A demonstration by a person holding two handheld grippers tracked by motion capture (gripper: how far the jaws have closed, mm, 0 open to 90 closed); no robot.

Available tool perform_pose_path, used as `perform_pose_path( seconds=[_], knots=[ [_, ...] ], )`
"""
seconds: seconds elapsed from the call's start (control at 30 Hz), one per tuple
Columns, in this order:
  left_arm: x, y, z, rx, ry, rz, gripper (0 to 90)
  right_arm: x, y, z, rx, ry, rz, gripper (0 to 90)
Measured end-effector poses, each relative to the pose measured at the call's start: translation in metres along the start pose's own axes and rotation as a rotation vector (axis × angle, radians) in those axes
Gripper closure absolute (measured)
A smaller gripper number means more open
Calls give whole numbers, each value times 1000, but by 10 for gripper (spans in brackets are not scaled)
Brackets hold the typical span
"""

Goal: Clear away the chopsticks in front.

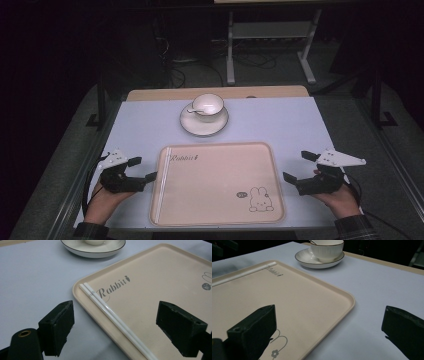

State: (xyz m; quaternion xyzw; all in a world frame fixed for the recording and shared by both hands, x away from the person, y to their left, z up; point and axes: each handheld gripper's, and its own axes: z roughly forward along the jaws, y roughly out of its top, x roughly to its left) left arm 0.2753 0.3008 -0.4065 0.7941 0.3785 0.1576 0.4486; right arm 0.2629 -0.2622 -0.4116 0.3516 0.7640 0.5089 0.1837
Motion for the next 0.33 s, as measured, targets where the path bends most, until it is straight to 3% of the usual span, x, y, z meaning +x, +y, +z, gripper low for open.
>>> perform_pose_path(
  seconds=[0.33],
  knots=[
    [1,0,2,4,0,-1,143,-1,0,-1,-5,-2,0,0]
  ],
)
